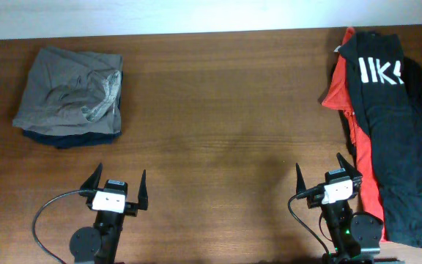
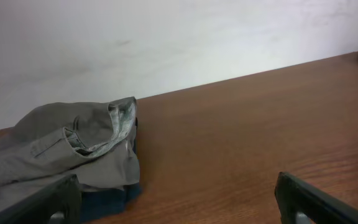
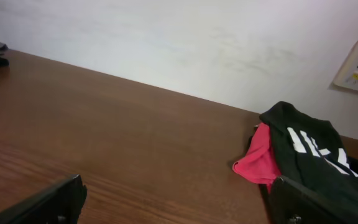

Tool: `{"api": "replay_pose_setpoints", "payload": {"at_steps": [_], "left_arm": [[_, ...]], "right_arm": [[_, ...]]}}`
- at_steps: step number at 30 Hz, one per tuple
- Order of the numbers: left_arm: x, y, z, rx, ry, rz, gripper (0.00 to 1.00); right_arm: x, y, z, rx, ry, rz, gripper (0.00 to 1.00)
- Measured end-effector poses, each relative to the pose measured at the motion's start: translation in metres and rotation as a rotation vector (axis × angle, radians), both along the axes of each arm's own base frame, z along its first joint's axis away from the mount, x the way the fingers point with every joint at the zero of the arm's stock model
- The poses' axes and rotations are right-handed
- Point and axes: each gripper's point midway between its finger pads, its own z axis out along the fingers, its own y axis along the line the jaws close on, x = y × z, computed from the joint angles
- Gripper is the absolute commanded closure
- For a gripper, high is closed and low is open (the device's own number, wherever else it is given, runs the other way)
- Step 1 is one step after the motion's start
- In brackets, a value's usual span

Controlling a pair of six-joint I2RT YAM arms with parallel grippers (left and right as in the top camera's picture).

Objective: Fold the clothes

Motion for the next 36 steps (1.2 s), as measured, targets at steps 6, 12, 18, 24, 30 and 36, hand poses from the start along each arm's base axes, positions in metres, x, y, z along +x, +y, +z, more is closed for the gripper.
{"api": "replay_pose_setpoints", "payload": {"at_steps": [6, 12, 18, 24, 30, 36], "left_arm": [[0.0, 0.0, 0.0, 0.0, 0.0, 0.0, 0.01], [0.0, 0.001, 0.001, 0.001, -0.005, 0.005, 0.01], [0.0, 0.003, 0.0, 0.002, 0.0, 0.019, 0.01], [0.001, 0.003, 0.008, 0.003, -0.037, 0.019, 0.01], [0.0, -0.001, 0.017, 0.004, -0.073, -0.008, 0.01], [-0.001, -0.009, 0.029, 0.007, -0.12, -0.052, 0.01]], "right_arm": [[0.0, 0.0, 0.0, 0.0, 0.0, 0.0, 0.01], [0.0, 0.0, 0.0, 0.0, 0.0, 0.0, 0.01], [0.0, 0.0, 0.0, -0.001, 0.0, 0.0, 0.02], [0.0, 0.0, 0.0, 0.0, 0.0, 0.0, 0.01], [0.0, -0.002, 0.0, -0.002, -0.002, -0.014, 0.01], [0.0, 0.002, 0.008, -0.001, -0.034, 0.011, 0.01]]}}
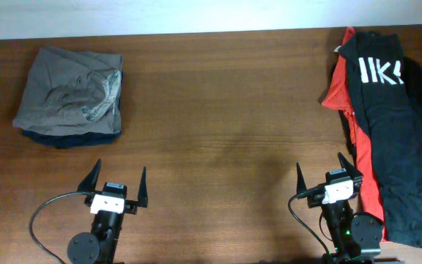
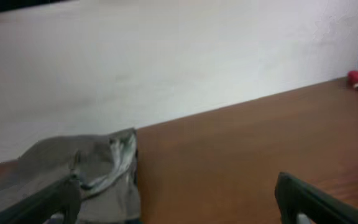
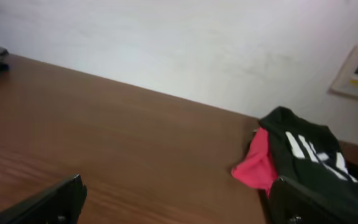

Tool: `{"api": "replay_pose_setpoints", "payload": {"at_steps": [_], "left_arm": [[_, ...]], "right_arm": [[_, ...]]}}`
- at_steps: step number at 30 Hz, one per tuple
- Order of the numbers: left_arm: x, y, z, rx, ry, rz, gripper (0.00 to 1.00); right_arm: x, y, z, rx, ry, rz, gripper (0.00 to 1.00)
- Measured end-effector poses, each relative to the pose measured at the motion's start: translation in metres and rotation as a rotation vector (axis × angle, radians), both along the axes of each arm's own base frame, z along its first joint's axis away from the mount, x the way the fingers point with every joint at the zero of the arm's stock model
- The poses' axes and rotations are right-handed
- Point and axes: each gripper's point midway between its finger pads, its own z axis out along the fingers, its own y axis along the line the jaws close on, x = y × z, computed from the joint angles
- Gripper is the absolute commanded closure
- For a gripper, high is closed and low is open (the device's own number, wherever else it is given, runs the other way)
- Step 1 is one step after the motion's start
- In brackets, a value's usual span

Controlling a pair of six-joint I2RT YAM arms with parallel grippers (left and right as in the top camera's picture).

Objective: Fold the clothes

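A folded grey garment point(image 1: 70, 94) lies on a dark blue one at the back left; its grey edge point(image 2: 92, 165) shows in the left wrist view. A black garment with white letters point(image 1: 390, 125) lies stretched over a red one point(image 1: 361, 158) along the right side, seen also as black cloth point(image 3: 309, 152) over red cloth point(image 3: 257, 168). My left gripper point(image 1: 117, 185) stands open near the front edge, left of centre, holding nothing. My right gripper point(image 1: 328, 176) stands open at the front right, its right finger next to the red garment.
The brown wooden table point(image 1: 226, 125) stretches between the two piles. A white wall point(image 2: 179, 62) runs behind its far edge. A small white panel hangs on the wall at the right. A black cable point(image 1: 46, 213) loops beside the left arm.
The left arm has drawn back a little toward the front edge and its camera has tilted upward, showing more wall. The right gripper stays in place, its view barely shifted. Both remain open.
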Motion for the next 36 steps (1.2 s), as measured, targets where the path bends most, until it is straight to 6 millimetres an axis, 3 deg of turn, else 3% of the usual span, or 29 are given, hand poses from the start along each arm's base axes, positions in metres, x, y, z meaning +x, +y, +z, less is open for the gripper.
{"api": "replay_pose_setpoints", "payload": {"at_steps": [7, 11, 13, 15, 17, 19, 22, 25, 26, 28, 32, 36], "left_arm": [[-0.006, -0.017, 0.016, 0.013, -0.07, -0.102, 0.01], [-0.002, -0.021, 0.011, 0.01, -0.023, -0.125, 0.01], [0.005, -0.023, 0.018, 0.004, 0.032, -0.14, 0.01], [0.015, -0.025, 0.033, -0.001, 0.075, -0.159, 0.01], [0.035, -0.03, 0.059, -0.006, 0.112, -0.201, 0.01], [0.049, -0.034, 0.068, -0.013, 0.151, -0.233, 0.01], [0.091, -0.047, 0.094, -0.04, 0.263, -0.329, 0.01], [0.115, -0.058, 0.094, -0.074, 0.433, -0.379, 0.01], [0.126, -0.064, 0.102, -0.079, 0.468, -0.398, 0.01], [0.127, -0.071, 0.103, -0.068, 0.575, -0.407, 0.01], [0.127, -0.092, 0.124, 0.032, 0.649, -0.423, 0.01], [0.113, -0.128, 0.159, 0.158, 0.598, -0.474, 0.01]], "right_arm": [[-0.002, 0.003, 0.007, 0.101, 0.008, 0.014, 0.01], [-0.011, 0.002, 0.038, 0.134, 0.001, 0.009, 0.01], [-0.023, -0.004, 0.058, 0.148, 0.035, -0.033, 0.01], [-0.037, -0.013, 0.072, 0.15, 0.077, -0.092, 0.01], [-0.054, -0.023, 0.105, 0.148, 0.049, -0.149, 0.01], [-0.067, -0.029, 0.121, 0.146, 0.068, -0.189, 0.01], [-0.077, -0.035, 0.141, 0.14, 0.114, -0.225, 0.01], [-0.084, -0.036, 0.136, 0.126, 0.263, -0.247, 0.01], [-0.085, -0.037, 0.138, 0.119, 0.318, -0.254, 0.01], [-0.094, -0.037, 0.129, 0.106, 0.47, -0.267, 0.01], [-0.094, -0.036, 0.137, 0.089, 0.656, -0.27, 0.01], [-0.076, -0.032, 0.137, 0.085, 0.79, -0.253, 0.01]]}}
